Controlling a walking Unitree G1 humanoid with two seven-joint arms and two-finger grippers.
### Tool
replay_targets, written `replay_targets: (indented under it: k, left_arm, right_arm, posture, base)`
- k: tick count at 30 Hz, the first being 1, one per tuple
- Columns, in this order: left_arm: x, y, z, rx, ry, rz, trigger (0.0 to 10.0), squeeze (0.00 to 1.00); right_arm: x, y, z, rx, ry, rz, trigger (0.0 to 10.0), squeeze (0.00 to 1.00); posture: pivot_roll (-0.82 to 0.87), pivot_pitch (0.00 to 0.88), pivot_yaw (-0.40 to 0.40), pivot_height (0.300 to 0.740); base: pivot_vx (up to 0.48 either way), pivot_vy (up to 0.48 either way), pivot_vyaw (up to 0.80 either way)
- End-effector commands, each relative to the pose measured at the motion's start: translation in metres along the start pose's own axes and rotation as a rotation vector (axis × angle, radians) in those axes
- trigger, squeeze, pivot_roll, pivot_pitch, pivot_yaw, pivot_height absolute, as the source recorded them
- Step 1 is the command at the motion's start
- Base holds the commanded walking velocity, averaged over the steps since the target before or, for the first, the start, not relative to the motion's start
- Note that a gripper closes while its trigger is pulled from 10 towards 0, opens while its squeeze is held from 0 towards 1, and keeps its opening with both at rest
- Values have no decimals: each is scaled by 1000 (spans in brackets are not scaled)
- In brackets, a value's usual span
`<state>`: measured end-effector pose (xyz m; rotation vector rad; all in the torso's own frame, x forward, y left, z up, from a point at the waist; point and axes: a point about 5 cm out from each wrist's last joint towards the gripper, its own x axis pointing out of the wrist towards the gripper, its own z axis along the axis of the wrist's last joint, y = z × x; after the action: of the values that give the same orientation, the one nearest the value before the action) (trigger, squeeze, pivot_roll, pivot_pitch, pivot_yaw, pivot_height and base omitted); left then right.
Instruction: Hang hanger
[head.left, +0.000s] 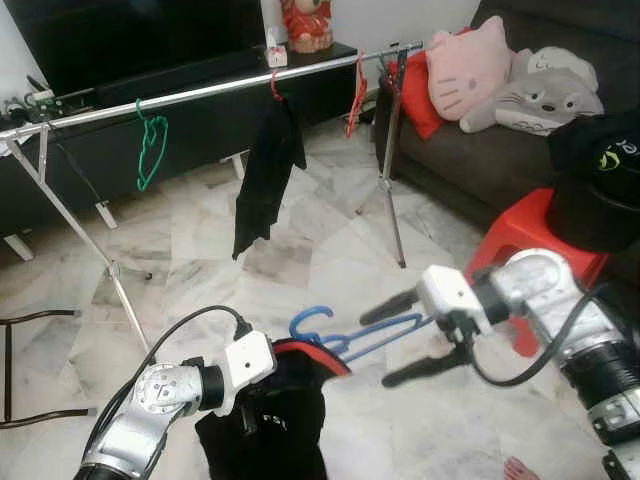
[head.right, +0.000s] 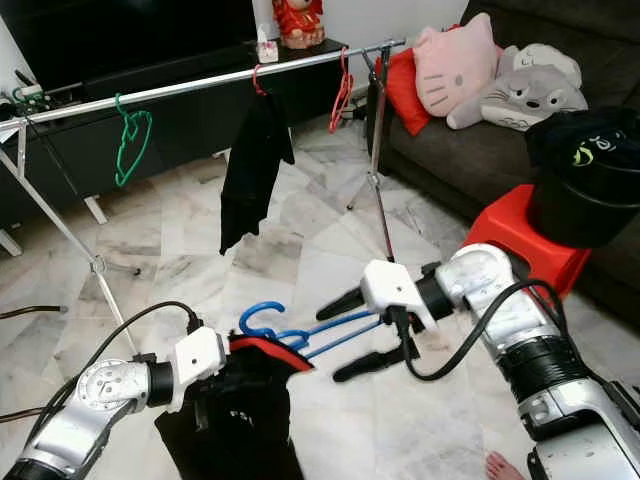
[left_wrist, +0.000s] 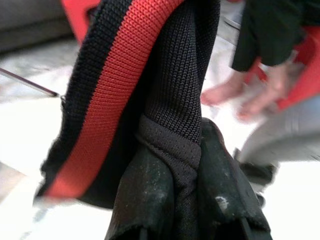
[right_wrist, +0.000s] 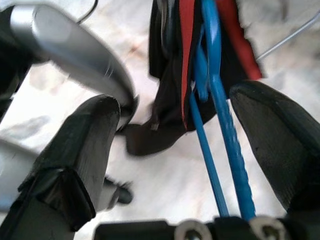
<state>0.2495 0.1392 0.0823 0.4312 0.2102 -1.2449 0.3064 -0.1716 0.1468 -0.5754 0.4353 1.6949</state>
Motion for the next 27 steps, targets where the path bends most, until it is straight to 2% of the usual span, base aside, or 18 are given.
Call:
replay_targets:
  k: [1,6,12,16,18,21,25,27]
  left_arm:
    - [-2,1,9,19,-14,-23,10000,0]
    - [-4,1,16,4,-18,-48,10000,0]
    - [-5,-1,15,-2,-6,-63,10000,0]
    - [-5,-1,16,-8,-1,-65,10000,0]
    - [-5,-1,17,-10,-2,-61,10000,0]
    - [-4,-2,17,-16,0,-65,10000,0]
    - [-3,-2,18,-22,-3,-68,10000,0]
    - [-3,-3,19,-28,-1,-72,10000,0]
  right_arm:
    - [5,0,1,-24,31,44,10000,0]
    - [15,-1,-4,-27,76,71,10000,0]
    - [26,-5,-8,-60,123,36,10000,0]
    - [26,-7,-8,-65,120,30,10000,0]
    - [24,-19,0,-99,93,-85,10000,0]
    - [19,-31,9,-128,76,-180,10000,0]
    - [12,-34,23,-153,17,-166,10000,0]
    - [10,-34,25,-163,23,-154,10000,0]
  posture:
    - [-184,0,52,732]
    - [-183,0,63,732]
    - [-186,2,71,732]
    - [-181,2,72,732]
    - [-180,5,73,732]
    - [-187,7,74,732]
    - [-185,7,73,732]
    - [-185,7,73,732]
  base:
    - [0,0,0]
    - [0,0,0]
    - [0,0,0]
    - [0,0,0]
    - [0,0,0]
    - [0,0,0]
    - [0,0,0]
    - [0,0,0]
